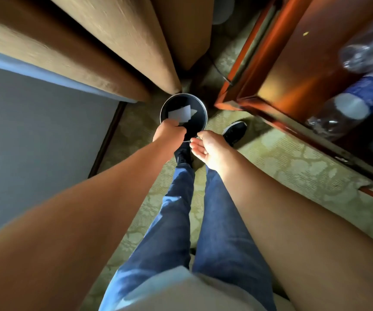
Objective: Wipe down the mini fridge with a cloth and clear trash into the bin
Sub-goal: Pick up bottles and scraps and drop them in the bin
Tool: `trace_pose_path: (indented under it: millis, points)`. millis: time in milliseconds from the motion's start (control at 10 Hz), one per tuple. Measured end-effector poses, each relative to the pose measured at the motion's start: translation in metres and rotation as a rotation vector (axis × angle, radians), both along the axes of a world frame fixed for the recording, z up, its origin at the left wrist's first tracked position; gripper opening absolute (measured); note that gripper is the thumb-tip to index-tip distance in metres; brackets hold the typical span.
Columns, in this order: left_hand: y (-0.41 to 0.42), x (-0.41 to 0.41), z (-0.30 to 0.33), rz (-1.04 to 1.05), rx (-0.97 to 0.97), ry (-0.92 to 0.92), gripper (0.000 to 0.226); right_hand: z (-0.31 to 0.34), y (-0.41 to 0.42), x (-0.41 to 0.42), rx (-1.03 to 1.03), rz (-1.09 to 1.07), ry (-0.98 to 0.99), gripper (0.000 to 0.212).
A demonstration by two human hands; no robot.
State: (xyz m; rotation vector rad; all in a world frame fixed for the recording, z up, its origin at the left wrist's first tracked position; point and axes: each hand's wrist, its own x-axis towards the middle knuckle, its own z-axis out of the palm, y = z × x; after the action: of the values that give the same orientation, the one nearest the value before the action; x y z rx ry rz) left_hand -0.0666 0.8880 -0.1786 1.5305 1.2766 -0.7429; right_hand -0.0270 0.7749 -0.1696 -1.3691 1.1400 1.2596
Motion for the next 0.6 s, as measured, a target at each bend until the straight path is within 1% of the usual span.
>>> trace_pose_path:
  millis: [100,200,300,400,500,600]
  points:
    - [-0.014,0.023,0.04,-0.108,0.022,-0.051,0.029,0.046,-0.009,0.014,0.023,-0.036,-0.054,0.016]
    - [-0.036,0.045,0.082,-0.141,0.016,-0.158,0.021,0.088,-0.023,0.029,0.031,-0.145,-0.109,0.015]
    - [-0.069,0.067,0.127,-0.357,0.066,-0.203,0.025,0.142,-0.049,0.04,0.069,-0.192,-0.177,0.025]
    - [-0.093,0.077,0.152,-0.292,0.084,-0.259,0.025,0.17,-0.074,0.047,0.051,-0.197,-0.233,0.02]
    - [-0.123,0.1,0.177,-0.36,0.038,-0.333,0.03,0.192,-0.104,0.061,-0.058,-0.296,-0.266,0.009]
    - [-0.146,0.125,0.188,-0.409,0.017,-0.385,0.04,0.195,-0.134,0.07,-0.18,-0.276,-0.37,0.05]
